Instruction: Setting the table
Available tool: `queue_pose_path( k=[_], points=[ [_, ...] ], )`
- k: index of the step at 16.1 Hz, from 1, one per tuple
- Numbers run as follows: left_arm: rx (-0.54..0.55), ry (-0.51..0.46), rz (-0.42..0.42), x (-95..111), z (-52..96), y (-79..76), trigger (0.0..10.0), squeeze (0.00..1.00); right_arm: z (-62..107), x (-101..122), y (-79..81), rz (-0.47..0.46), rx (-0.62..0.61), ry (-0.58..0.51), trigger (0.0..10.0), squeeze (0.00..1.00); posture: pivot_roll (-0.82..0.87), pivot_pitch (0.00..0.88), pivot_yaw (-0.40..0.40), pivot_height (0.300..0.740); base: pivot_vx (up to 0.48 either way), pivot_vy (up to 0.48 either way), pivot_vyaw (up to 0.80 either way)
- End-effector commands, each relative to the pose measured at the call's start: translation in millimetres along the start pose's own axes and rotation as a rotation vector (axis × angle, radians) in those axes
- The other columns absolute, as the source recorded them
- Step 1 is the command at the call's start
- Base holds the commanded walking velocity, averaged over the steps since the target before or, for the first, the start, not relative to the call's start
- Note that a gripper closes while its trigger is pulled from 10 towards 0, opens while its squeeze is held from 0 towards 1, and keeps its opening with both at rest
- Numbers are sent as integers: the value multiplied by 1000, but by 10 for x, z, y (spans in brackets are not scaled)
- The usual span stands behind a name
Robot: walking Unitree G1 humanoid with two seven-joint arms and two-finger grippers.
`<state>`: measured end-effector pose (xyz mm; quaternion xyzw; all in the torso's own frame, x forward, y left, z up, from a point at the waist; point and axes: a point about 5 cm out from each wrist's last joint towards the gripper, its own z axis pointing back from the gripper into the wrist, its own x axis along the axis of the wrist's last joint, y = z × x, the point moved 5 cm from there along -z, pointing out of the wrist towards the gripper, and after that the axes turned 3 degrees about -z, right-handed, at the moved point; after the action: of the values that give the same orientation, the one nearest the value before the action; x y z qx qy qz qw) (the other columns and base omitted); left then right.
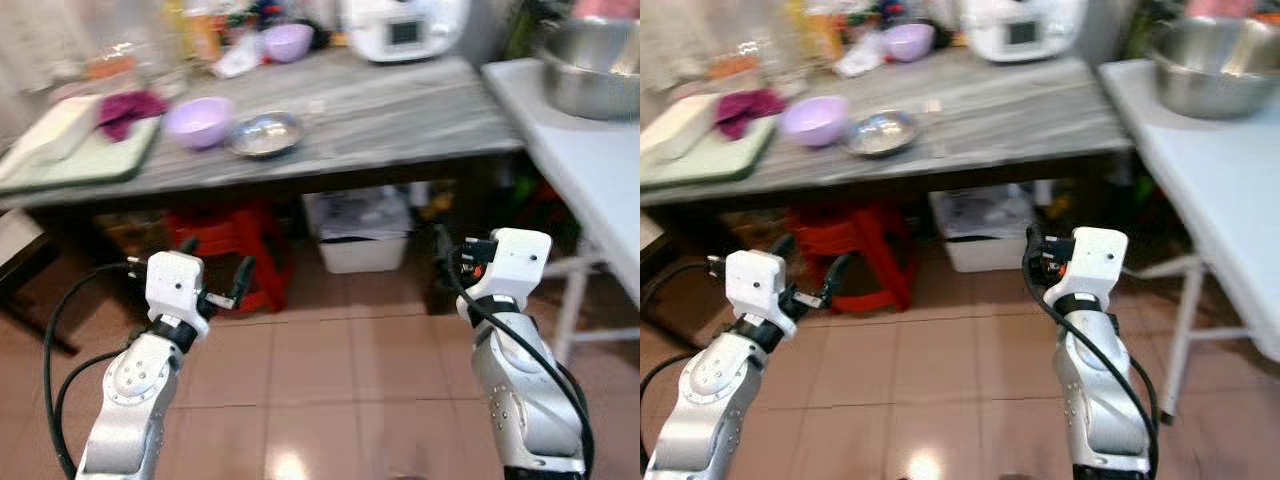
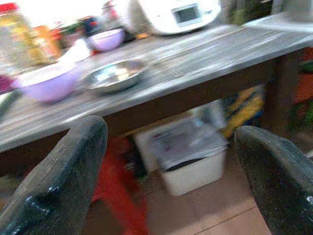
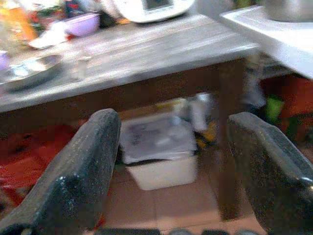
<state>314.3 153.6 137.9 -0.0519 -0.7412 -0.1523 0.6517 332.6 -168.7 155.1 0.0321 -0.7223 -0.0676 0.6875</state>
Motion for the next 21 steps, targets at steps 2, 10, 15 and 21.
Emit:
queue_pose_path(
  k=[2,10,15,21],
  points=[
    [6,1,-20,21,36,51,10000,0,10,32,55,-15,19,-12,10000,0,-139,132,128,740,0,-377,-234],
    [-2,0,-13,18,18,17,10000,0,17,59,73,2,46,-19,10000,0,-147,134,123,740,0,-378,0],
    [-15,-9,3,45,24,-38,10000,0,50,116,80,7,54,-32,10000,0,-157,141,114,740,0,-439,0],
    [-20,4,14,10,47,-71,10000,0,69,123,102,22,67,-31,10000,0,-157,144,112,740,0,-480,0]
  ],
)
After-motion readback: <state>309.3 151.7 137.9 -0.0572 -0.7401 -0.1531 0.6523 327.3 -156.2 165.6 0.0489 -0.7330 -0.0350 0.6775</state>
